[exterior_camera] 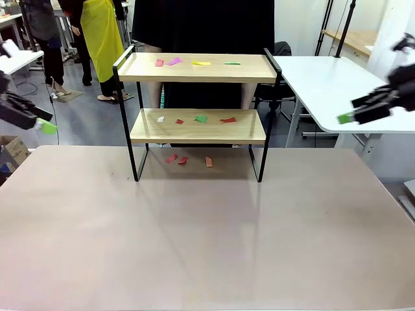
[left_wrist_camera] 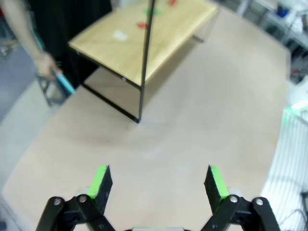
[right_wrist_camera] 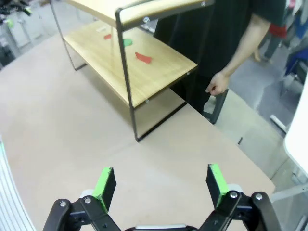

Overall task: Clean the shelf.
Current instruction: Pick up the Duster handed by the human.

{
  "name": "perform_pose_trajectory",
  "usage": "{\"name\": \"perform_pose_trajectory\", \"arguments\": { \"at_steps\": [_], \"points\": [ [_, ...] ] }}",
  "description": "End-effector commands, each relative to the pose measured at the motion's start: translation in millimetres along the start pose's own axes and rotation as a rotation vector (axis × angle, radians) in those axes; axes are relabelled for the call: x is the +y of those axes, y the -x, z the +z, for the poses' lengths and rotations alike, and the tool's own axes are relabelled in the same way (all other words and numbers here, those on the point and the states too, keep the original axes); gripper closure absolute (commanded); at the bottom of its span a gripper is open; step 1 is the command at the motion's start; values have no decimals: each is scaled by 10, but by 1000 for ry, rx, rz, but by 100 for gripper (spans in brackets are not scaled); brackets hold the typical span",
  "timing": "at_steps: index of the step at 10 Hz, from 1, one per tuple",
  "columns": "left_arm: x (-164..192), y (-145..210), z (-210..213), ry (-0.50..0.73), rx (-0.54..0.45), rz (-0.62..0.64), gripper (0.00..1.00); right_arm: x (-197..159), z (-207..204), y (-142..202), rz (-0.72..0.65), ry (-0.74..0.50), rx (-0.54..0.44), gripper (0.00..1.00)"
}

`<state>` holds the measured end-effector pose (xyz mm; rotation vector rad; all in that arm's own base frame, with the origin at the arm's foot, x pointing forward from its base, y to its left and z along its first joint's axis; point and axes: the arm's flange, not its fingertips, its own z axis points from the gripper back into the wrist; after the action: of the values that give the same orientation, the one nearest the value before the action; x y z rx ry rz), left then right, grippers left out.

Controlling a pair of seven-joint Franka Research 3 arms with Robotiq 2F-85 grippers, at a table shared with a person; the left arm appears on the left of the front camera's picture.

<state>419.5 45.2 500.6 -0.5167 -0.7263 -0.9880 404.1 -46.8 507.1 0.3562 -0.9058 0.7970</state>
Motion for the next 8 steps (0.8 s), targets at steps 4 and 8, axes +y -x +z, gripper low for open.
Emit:
{"name": "perform_pose_trajectory", "arguments": {
  "at_steps": [4,8],
  "points": [
    [279,304,31,88,-84,-68,0,-556,200,506,36,-41,-53,0],
    [279,304,31,88,-84,-68,0,-556,200,506,36,-41,-53,0]
  ]
}}
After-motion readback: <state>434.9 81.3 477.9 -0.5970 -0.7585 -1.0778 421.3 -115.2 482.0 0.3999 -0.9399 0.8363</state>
